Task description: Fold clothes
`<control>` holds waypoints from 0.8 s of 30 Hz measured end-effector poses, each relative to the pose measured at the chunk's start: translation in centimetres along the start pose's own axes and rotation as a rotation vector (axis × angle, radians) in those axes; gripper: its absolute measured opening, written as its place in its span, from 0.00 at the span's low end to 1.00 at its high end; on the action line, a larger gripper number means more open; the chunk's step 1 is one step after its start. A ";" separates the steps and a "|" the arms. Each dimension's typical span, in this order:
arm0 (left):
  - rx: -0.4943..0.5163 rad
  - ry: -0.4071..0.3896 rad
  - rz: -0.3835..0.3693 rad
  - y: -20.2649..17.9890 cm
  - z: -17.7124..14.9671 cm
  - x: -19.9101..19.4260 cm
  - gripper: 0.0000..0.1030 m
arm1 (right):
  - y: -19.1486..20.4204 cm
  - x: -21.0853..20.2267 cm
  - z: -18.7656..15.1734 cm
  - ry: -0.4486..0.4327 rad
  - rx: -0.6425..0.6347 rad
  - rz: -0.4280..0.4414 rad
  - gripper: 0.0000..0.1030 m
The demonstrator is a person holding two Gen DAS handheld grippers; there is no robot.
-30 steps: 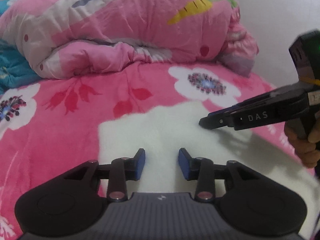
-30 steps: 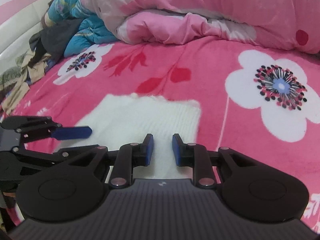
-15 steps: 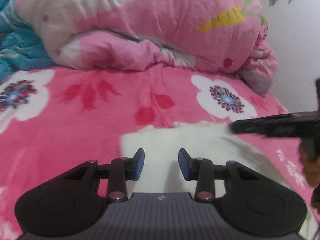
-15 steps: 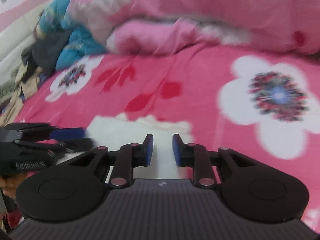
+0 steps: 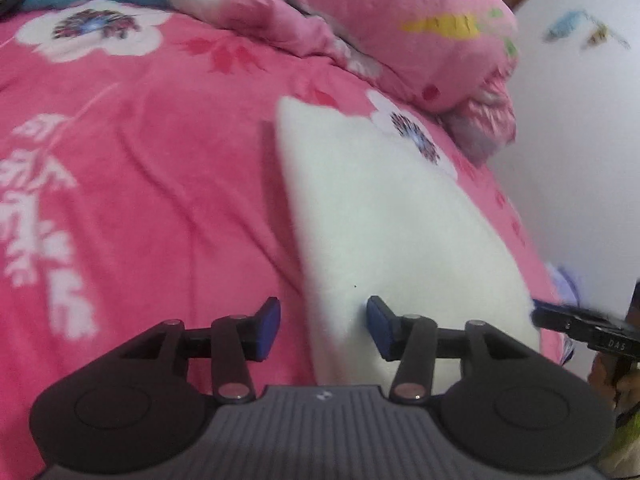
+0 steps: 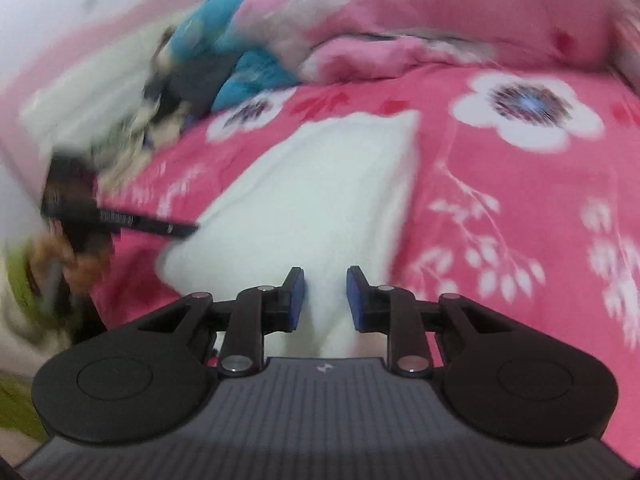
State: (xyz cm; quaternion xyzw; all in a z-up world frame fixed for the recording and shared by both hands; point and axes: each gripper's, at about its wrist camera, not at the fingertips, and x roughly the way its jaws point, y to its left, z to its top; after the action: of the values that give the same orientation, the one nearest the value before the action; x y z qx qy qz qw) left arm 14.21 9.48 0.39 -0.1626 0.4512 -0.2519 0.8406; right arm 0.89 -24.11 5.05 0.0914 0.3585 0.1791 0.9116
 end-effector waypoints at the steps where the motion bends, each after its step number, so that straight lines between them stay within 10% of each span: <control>1: 0.015 -0.001 0.000 0.0 -0.2 -0.5 0.47 | -0.5 -1.0 -0.1 -0.018 0.038 -0.013 0.25; 7: 0.027 0.014 -0.017 -0.5 -2.2 -0.8 0.51 | 0.5 -3.9 -3.8 -0.094 0.071 -0.071 0.36; 24: 0.048 -0.003 0.027 -2.0 -3.2 -0.6 0.51 | 5.6 -1.7 -8.6 -0.196 -0.235 -0.137 0.27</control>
State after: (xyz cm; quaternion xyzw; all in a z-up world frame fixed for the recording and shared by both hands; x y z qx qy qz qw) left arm 10.67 8.04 0.12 -0.1367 0.4458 -0.2508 0.8483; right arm -7.63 -19.25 1.50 -0.0237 0.2498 0.1474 0.9567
